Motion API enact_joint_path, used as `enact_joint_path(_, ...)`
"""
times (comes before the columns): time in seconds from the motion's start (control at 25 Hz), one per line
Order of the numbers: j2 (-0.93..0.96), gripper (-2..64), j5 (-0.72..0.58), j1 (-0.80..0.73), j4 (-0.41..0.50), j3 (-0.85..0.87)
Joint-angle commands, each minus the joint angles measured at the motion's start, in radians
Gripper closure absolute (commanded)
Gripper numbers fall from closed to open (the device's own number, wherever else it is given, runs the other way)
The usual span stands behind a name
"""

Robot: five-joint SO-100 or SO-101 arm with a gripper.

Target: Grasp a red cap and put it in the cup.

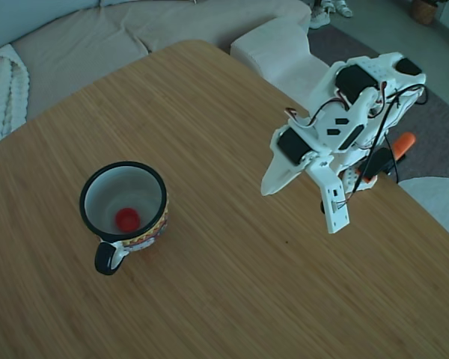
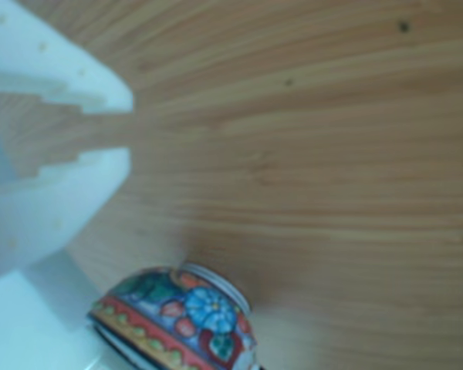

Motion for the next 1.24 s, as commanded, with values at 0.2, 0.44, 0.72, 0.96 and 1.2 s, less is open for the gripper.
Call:
enact_joint_path(0.2, 0.055, 60.1, 0.011, 0.003, -0.005, 0.006)
enact_joint_path(0.44, 0.152, 60.2, 0.011, 0.005, 0.026, 0.031)
enact_joint_path(0.72, 0.170, 60.2, 0.011, 0.012, 0.026, 0.037)
enact_joint_path(0.96, 0.170, 60.6, 0.006, 0.006, 0.026, 0.038)
enact_joint_path(1.2, 0.170, 60.6, 0.006, 0.006, 0.026, 0.038)
